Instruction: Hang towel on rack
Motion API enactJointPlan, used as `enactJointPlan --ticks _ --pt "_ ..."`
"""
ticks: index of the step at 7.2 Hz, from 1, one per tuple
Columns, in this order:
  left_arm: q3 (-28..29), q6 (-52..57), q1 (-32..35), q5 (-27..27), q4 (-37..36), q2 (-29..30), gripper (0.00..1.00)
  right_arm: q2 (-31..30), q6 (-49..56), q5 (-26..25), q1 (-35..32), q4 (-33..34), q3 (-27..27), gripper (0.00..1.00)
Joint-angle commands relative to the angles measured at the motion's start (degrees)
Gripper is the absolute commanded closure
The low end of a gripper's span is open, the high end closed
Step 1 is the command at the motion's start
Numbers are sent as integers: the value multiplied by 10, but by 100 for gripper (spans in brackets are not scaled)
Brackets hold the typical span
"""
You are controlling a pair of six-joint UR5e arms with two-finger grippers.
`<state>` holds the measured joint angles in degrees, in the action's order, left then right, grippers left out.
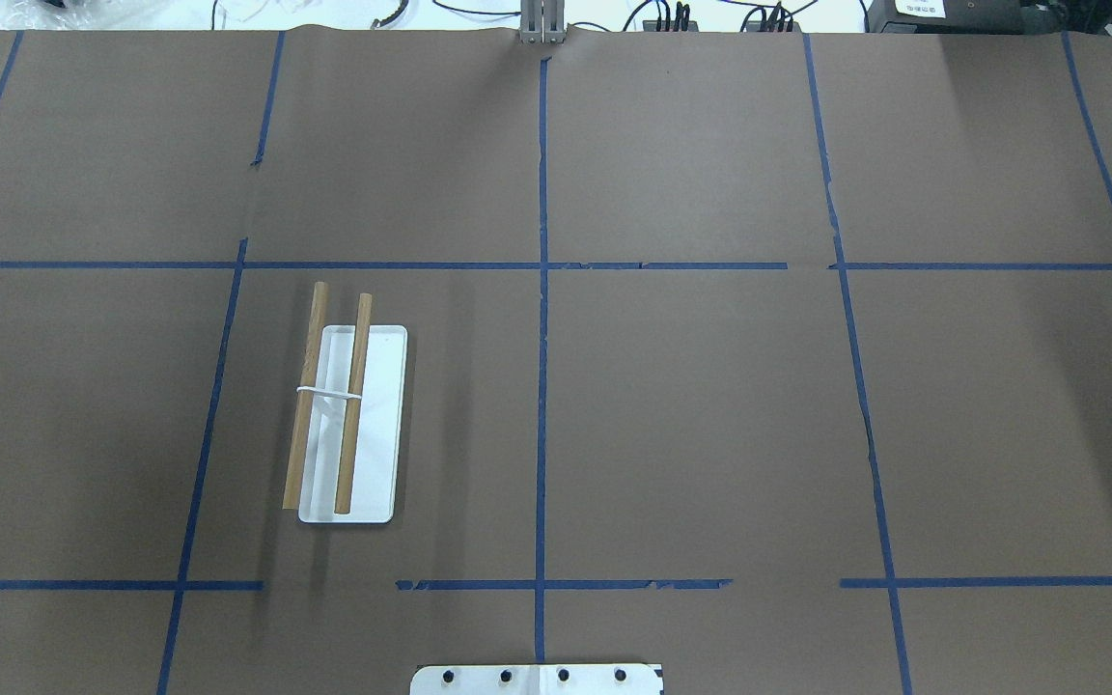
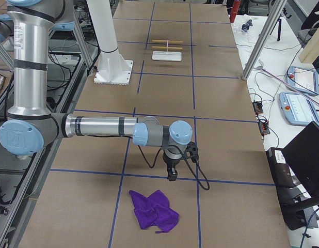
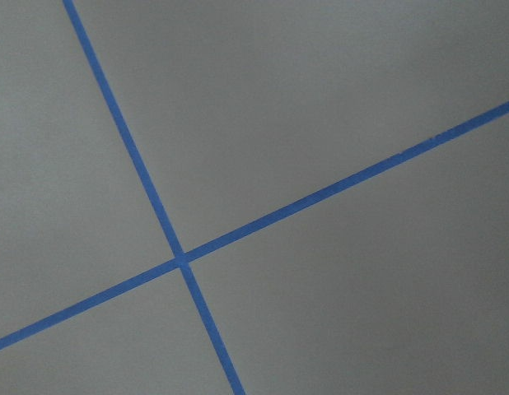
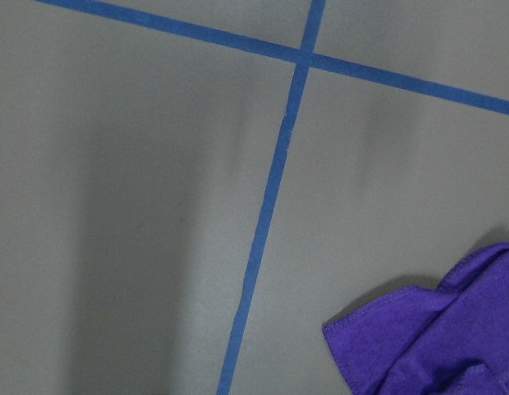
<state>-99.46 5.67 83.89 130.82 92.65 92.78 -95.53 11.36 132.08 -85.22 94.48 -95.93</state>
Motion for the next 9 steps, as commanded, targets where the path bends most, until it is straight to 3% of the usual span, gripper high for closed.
enactJointPlan --ticks 1,3,4,7,8,9 --pt "-35 34 16 -2 -134 44 0 -1 -3 1 0 -8 7 0" --pt "-21 35 13 -6 -135 43 0 -10 -26 1 0 -62 28 0" --pt "-20 35 13 1 -136 39 0 -43 -32 0 0 -120 38 0" --pt "-22 36 14 2 -128 23 0 -69 -111 -2 0 -384 217 0" --pt "-24 36 14 3 -128 24 0 -74 -160 -1 0 -443 235 5" --pt "-23 36 14 3 -128 24 0 -88 -178 -6 0 -452 239 12"
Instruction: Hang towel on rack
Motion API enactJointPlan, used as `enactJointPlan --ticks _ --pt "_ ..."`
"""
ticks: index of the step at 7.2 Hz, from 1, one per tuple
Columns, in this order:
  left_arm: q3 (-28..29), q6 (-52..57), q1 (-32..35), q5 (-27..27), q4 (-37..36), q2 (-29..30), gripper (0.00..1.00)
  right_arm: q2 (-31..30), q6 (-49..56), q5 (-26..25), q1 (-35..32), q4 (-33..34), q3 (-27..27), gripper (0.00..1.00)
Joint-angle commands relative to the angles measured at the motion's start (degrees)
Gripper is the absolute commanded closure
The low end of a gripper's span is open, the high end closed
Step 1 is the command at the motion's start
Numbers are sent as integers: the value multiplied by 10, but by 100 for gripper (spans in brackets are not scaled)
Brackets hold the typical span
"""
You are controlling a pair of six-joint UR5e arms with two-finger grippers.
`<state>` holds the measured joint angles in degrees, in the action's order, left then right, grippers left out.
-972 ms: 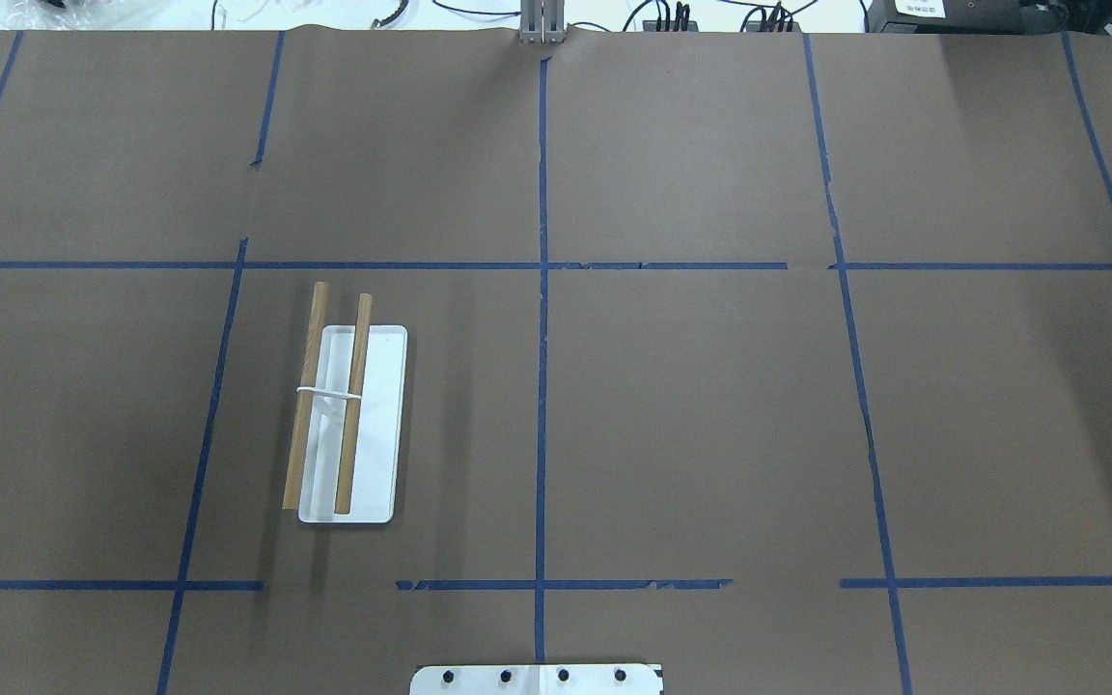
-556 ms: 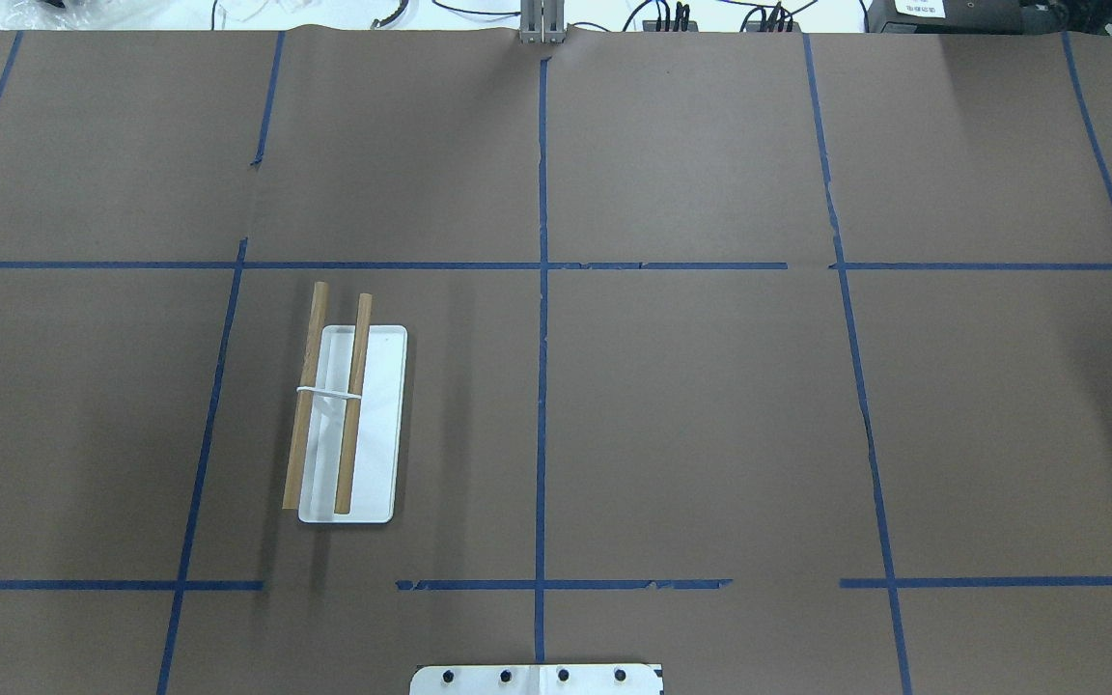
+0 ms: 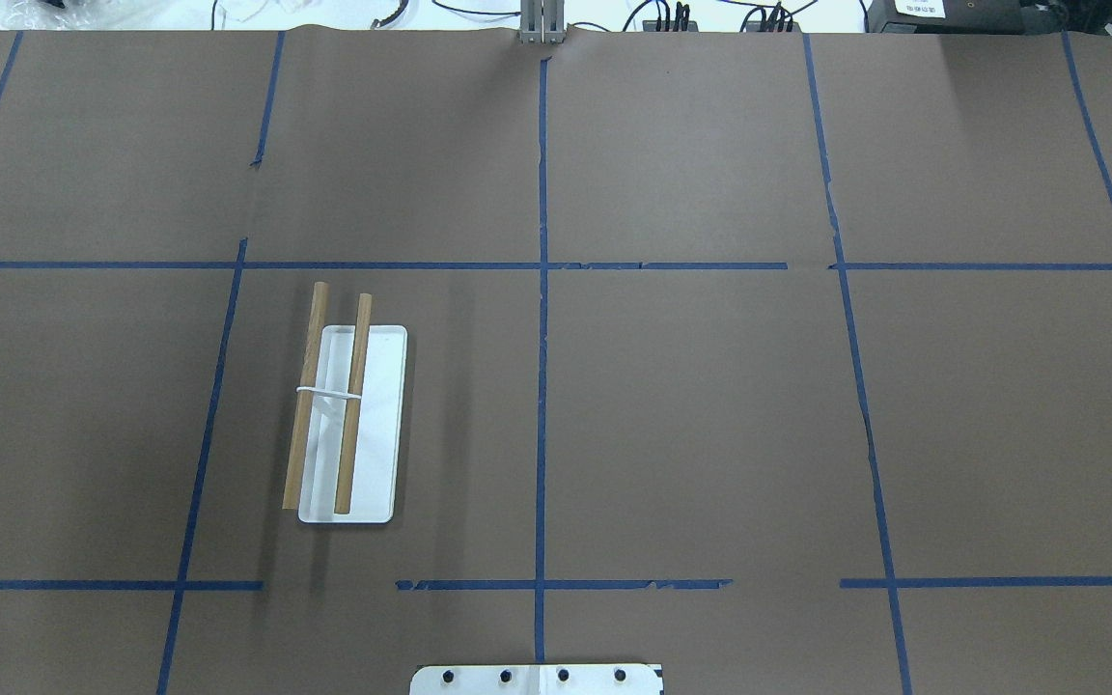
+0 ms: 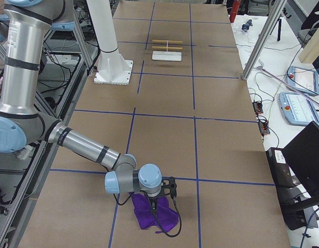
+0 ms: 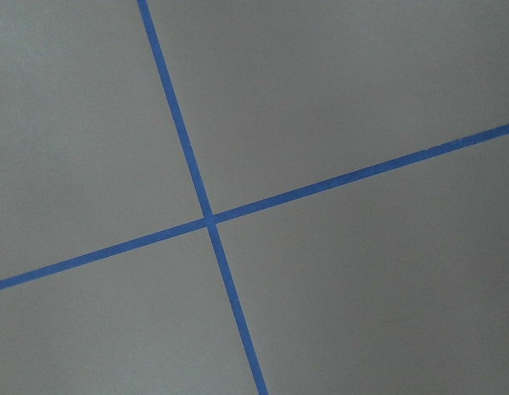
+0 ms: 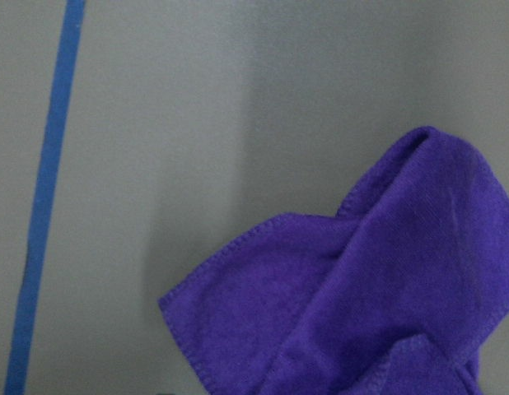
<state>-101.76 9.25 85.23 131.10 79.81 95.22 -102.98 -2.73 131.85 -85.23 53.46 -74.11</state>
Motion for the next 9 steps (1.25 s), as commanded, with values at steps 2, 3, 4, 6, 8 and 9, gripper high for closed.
enactJointPlan --ticks 2,3,4,6,8,9 --pt "-1 0 -1 0 3 1 0 -9 -39 -6 1 -42 34 35" --pt "-2 -1 -1 20 2 1 0 -9 -39 -24 1 -42 43 38" --pt "-4 -1 0 34 2 1 0 -6 -39 -35 1 -42 46 45" --pt "-8 -1 0 34 2 1 0 -6 -39 -36 0 -42 47 97" --pt "-10 -1 0 33 2 1 0 -6 -39 -35 1 -42 49 100" --pt "-11 -1 -1 33 3 3 0 -6 -40 -32 0 -42 44 100"
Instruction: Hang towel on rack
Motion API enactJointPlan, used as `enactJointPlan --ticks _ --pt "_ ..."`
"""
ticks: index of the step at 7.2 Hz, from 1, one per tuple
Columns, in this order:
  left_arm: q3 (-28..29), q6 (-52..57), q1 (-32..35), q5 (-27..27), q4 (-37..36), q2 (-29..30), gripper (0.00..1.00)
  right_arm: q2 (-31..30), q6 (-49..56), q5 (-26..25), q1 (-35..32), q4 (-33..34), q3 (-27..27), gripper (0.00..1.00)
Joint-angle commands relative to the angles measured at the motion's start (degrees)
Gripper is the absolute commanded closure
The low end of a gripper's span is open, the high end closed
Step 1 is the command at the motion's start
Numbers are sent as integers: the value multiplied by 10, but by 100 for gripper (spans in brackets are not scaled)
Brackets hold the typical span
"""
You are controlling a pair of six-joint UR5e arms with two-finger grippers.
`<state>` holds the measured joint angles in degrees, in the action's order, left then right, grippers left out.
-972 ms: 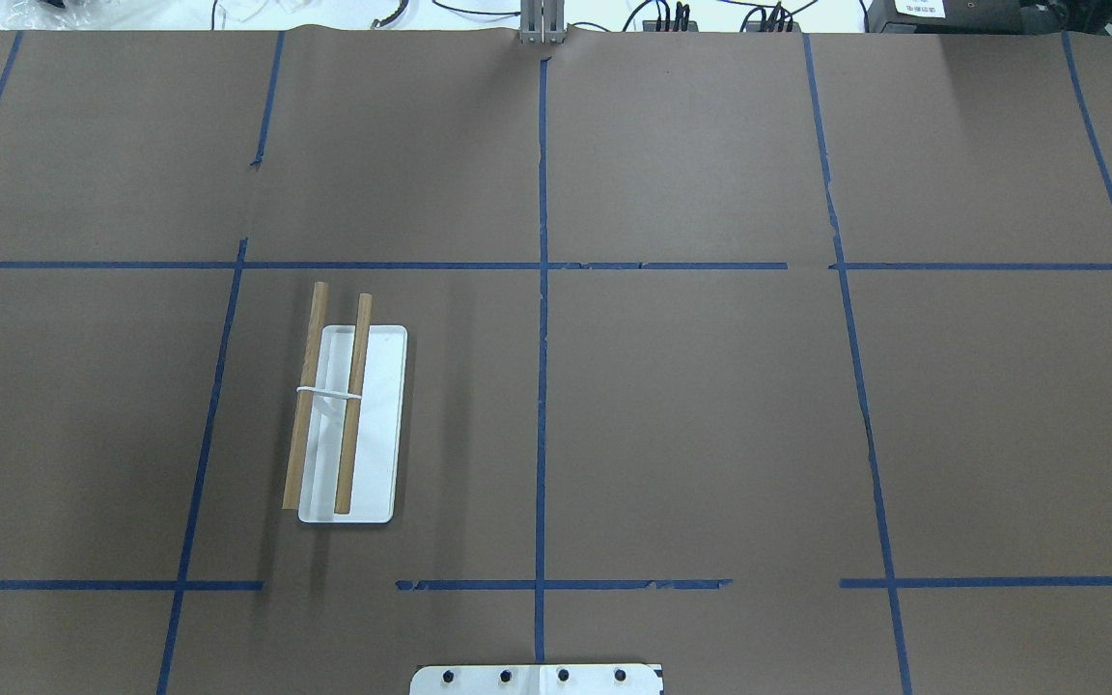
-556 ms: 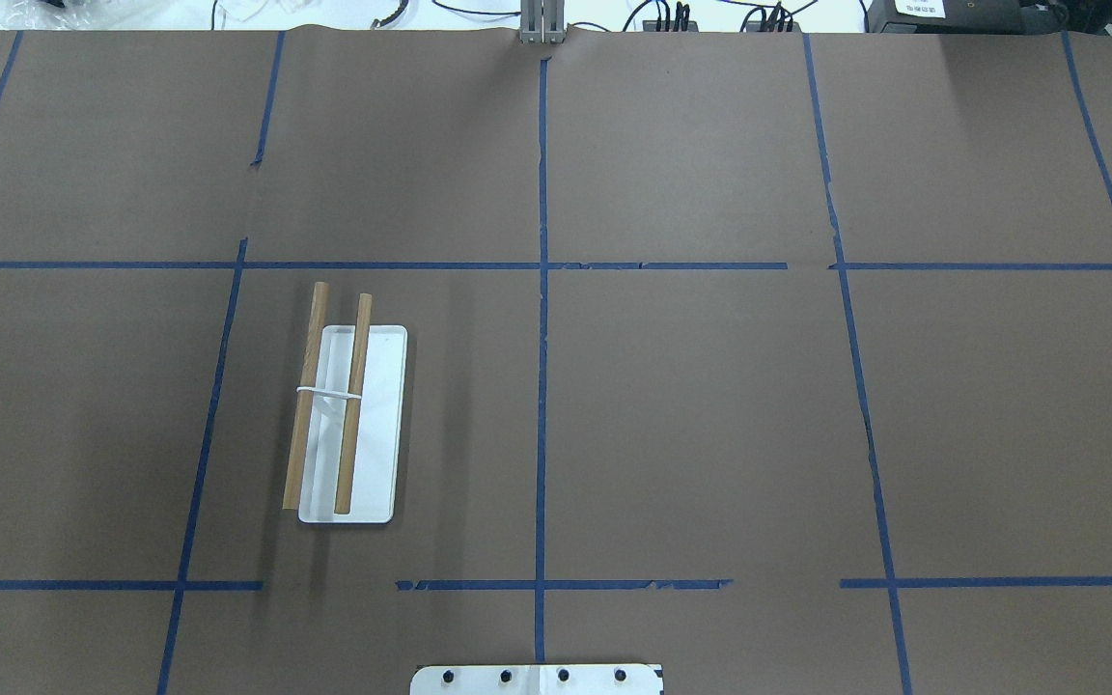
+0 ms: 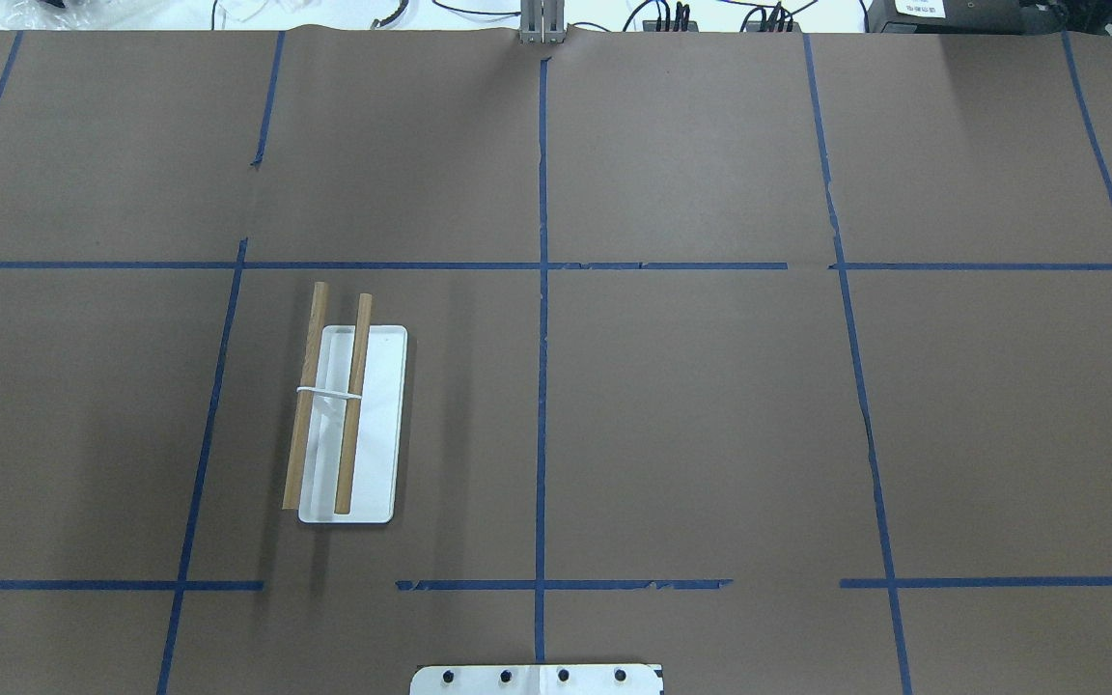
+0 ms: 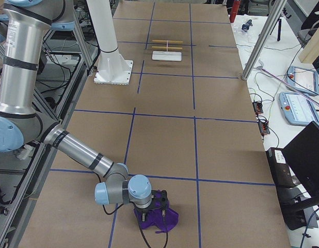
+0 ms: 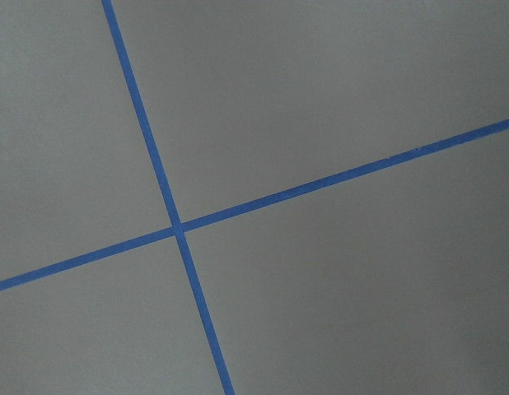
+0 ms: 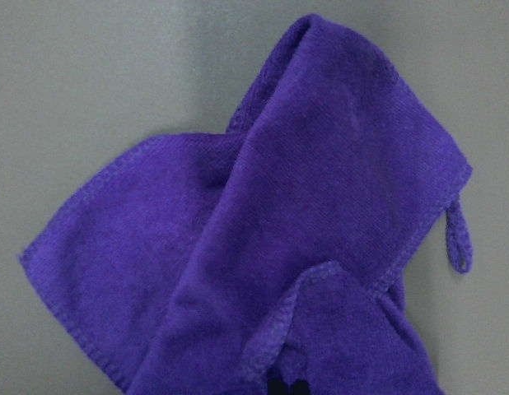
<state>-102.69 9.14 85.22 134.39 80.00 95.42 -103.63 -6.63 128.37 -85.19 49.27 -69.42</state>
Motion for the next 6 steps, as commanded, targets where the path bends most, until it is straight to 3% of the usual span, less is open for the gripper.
enactJointPlan --ticks 1,6 --pt "1 -1 -1 0 0 3 0 -2 -1 8 -1 -1 -8 100" --pt "-14 2 -1 2 1 4 0 -10 -35 129 -95 7 -127 100"
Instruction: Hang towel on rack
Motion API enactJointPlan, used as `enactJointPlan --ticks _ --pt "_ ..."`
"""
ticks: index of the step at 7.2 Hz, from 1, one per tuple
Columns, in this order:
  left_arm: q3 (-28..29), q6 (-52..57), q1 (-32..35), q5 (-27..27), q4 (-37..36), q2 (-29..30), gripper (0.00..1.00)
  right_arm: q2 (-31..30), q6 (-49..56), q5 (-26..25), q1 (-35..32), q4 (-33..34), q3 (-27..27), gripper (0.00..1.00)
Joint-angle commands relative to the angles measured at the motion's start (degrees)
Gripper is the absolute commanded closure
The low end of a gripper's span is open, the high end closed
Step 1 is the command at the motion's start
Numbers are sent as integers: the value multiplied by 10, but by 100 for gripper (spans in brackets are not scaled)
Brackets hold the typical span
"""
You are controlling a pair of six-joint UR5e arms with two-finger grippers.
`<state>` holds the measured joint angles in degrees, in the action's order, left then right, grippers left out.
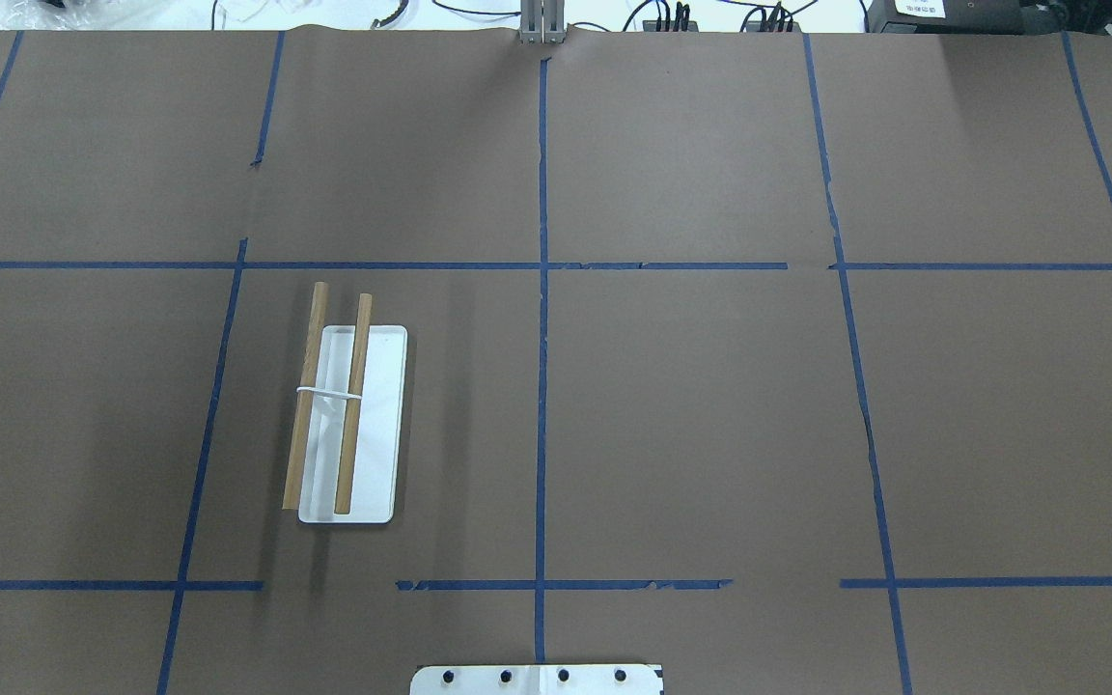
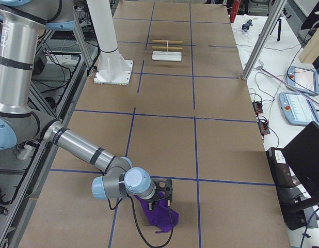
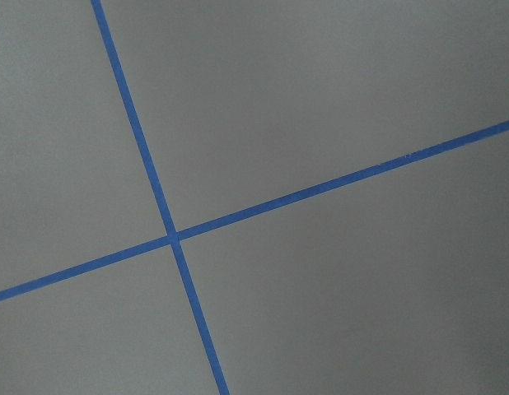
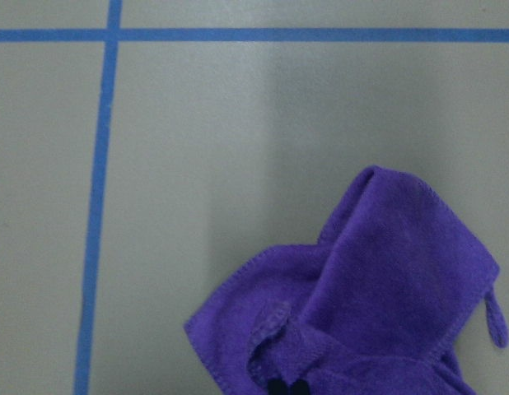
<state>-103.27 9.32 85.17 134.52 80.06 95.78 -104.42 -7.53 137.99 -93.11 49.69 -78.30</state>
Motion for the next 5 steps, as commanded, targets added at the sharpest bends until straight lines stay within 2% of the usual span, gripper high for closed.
enactJointPlan --ticks 1,2,3,4,5 --pt "3 1 -1 0 12 5 0 -17 -108 57 -16 3 -101 100" --pt "22 -1 -1 0 61 9 0 -28 -222 74 -9 5 -177 100" --pt "18 -2 0 9 67 5 0 -24 -329 93 25 5 -239 100" --pt "16 -2 0 49 70 2 0 -12 -442 94 72 5 -301 100" --pt "17 -5 -2 70 71 7 0 35 -589 94 133 5 -355 100"
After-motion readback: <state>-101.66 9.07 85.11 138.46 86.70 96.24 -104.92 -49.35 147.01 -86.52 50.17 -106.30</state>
